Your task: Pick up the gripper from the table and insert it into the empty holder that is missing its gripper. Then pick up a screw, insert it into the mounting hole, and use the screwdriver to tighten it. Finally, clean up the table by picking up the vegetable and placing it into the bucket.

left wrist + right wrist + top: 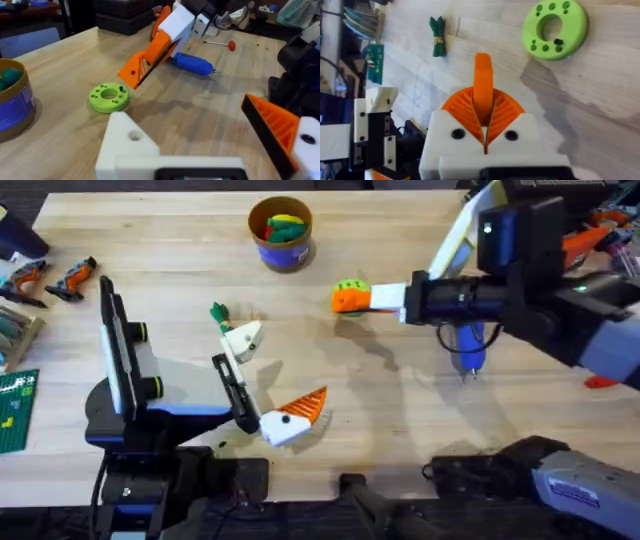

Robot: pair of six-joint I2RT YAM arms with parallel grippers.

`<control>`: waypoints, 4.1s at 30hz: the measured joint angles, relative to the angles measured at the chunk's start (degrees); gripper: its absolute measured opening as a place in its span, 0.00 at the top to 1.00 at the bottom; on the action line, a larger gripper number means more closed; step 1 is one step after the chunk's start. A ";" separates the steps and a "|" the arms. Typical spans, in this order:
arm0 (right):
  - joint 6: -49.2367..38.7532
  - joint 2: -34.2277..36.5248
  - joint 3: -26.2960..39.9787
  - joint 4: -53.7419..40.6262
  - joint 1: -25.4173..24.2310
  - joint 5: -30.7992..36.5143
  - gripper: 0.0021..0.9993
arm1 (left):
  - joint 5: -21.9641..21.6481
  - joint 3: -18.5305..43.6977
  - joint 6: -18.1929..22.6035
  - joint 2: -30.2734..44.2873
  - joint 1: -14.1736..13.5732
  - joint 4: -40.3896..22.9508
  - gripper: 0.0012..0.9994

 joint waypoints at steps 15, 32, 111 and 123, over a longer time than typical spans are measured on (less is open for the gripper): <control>8.04 9.32 -5.05 26.53 0.33 -20.08 0.99 | 0.00 0.00 0.00 0.00 0.00 0.00 0.01; 25.11 13.32 -12.23 50.55 0.33 -35.82 0.99 | 0.00 0.00 0.00 0.00 0.00 0.00 0.01; 47.90 34.24 -0.27 65.71 7.58 -48.26 0.99 | -0.09 0.00 -0.02 0.00 0.02 0.00 0.01; 47.00 34.23 -0.19 65.90 8.48 -47.30 0.99 | -0.22 0.00 -0.03 0.00 0.02 0.00 0.01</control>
